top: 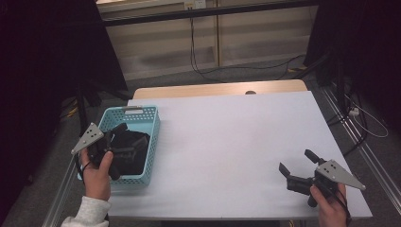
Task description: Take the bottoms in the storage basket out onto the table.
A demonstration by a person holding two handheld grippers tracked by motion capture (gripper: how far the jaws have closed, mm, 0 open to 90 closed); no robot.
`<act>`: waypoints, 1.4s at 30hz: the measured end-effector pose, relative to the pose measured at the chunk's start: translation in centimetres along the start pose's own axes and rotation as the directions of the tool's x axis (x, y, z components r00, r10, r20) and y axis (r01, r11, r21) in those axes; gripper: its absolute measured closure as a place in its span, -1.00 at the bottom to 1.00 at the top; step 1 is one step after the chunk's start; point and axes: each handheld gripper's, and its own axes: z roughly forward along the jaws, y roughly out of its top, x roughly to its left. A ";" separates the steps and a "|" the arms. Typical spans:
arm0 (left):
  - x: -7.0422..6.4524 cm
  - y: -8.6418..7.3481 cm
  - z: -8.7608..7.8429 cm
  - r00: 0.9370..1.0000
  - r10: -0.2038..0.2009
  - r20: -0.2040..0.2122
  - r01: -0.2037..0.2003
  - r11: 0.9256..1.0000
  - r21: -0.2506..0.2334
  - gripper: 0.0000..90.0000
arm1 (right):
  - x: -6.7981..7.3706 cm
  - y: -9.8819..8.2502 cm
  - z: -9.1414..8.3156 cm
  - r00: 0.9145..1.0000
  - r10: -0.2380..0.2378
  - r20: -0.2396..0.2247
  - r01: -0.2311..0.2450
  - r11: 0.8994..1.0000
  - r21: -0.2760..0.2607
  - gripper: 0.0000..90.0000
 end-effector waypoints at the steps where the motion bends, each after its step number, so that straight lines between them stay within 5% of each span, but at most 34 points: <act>1: 0.3 0.1 0.0 1.000 -0.006 0.006 0.006 1.000 0.002 -0.94 | 0.0 0.0 0.0 1.000 0.001 0.001 -0.001 1.000 -0.003 -0.99; 7: 2.2 0.1 0.7 1.000 0.015 -0.021 -0.013 0.997 0.075 -0.94 | 0.0 -0.1 -0.4 1.000 -0.005 0.001 0.005 1.000 0.004 -0.99; 13: 4.0 -0.9 1.3 0.999 -0.004 -0.052 0.010 0.993 0.117 -0.94 | -0.3 -0.1 -0.4 1.000 0.000 0.005 0.000 1.000 0.004 -0.99; 23: 6.8 -2.9 2.2 0.999 0.013 -0.050 -0.003 0.980 0.197 -0.94 | -0.3 -0.2 0.0 1.000 -0.001 -0.011 0.001 1.000 0.010 -0.99; 33: 7.9 -4.8 2.9 0.997 0.070 -0.030 -0.057 0.947 0.315 -0.93 | 0.1 0.0 -0.3 1.000 -0.018 -0.015 0.018 1.000 0.005 -0.99; 42: 8.6 -5.9 3.3 0.998 0.066 -0.005 -0.060 0.934 0.352 -0.93 | 0.0 -0.1 -0.6 1.000 -0.017 -0.015 0.017 1.000 0.009 -0.99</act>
